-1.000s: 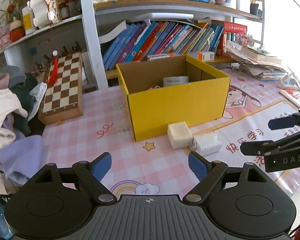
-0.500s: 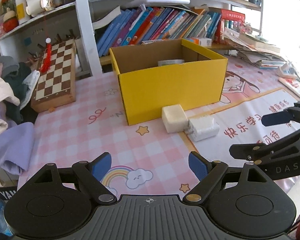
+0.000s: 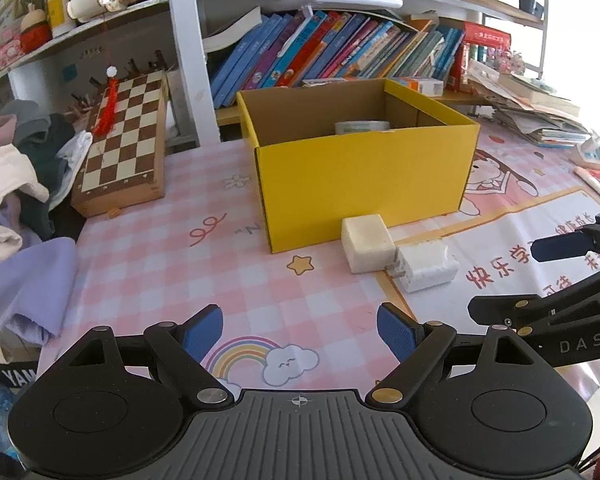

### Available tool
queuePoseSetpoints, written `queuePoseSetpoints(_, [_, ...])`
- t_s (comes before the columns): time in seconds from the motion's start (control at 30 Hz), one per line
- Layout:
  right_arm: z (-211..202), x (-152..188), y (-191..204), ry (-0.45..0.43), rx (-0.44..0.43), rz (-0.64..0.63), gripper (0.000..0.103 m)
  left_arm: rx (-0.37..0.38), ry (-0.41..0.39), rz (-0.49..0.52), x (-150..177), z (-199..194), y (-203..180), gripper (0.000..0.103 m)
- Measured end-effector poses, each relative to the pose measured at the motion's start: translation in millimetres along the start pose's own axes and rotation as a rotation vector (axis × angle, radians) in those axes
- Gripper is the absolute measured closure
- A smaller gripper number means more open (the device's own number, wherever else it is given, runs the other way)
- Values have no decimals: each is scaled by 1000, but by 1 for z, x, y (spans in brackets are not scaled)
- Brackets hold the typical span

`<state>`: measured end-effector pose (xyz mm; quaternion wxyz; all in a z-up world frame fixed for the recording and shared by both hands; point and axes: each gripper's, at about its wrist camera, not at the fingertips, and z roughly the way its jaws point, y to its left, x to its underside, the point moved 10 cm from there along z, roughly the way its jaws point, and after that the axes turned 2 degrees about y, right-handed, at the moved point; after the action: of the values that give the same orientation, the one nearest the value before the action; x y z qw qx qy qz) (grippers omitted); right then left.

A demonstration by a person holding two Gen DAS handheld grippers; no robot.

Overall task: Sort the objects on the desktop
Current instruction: 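Close the left tool on the white sponge block while the right tool grasps the white charger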

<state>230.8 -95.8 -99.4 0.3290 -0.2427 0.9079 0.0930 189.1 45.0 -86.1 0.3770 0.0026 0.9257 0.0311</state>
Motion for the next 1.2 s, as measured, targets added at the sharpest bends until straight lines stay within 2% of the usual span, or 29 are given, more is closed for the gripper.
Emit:
queuePoseSetpoints(0.9, [59, -30, -16, 63, -100, -76, 18, -113, 35, -71, -16, 26, 5, 16])
queuePoseSetpoints(1.2, [89, -34, -6, 104, -152, -110, 21, -168, 60, -78, -15, 27, 12, 16])
